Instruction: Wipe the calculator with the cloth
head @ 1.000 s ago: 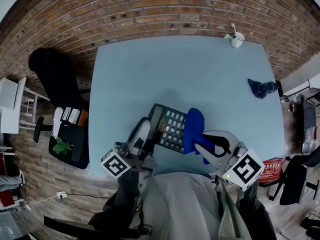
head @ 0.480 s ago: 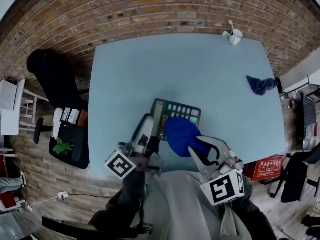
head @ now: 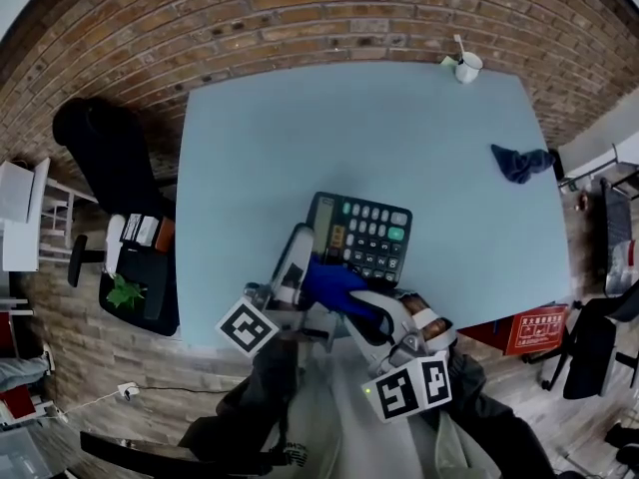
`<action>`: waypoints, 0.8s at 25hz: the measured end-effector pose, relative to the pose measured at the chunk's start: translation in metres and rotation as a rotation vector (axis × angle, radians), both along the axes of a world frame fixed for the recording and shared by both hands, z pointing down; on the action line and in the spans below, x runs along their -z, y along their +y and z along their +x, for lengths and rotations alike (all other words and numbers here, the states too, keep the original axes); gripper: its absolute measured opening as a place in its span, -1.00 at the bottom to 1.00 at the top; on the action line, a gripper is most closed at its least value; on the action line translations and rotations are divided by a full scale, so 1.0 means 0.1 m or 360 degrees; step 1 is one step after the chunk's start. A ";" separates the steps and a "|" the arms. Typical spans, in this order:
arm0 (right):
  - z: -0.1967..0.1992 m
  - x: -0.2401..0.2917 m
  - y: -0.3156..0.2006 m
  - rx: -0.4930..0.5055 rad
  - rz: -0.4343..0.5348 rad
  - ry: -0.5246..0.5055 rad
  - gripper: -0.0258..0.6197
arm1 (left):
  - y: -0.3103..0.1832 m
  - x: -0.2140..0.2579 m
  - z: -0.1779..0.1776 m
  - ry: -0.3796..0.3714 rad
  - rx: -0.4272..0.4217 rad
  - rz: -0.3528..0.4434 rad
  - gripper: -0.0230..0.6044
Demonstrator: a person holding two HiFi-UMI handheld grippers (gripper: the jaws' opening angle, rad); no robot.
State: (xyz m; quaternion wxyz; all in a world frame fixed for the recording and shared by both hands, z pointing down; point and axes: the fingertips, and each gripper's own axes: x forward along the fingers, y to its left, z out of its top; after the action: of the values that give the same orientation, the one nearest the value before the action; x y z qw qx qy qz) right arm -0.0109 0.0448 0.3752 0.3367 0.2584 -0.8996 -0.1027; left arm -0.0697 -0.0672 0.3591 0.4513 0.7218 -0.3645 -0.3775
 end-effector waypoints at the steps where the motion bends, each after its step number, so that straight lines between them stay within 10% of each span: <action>1: 0.08 0.03 -0.01 -0.0021 0.0001 -0.0025 -0.65 | 0.00 0.01 -0.03 0.0010 0.0002 0.0007 -0.78; 7: 0.72 0.42 -0.37 -0.0287 0.0312 -0.0304 -0.65 | -0.02 0.09 -0.18 0.0031 -0.0014 0.0045 -0.79; 12: 1.18 0.37 -0.84 -0.0676 0.0234 -0.0495 -0.65 | -0.02 0.01 0.13 0.0118 -0.0095 0.0013 -0.78; 20: 0.59 0.18 -0.39 -0.0298 0.0072 -0.0516 -0.65 | 0.04 -0.16 -0.25 -0.0017 0.0051 -0.0058 -0.78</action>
State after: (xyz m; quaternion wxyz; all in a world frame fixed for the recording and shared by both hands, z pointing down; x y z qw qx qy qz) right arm 0.0478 0.0057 0.3570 0.1894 0.3618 -0.9115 -0.0480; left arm -0.0945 -0.0632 0.3750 0.4563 0.7095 -0.3852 -0.3741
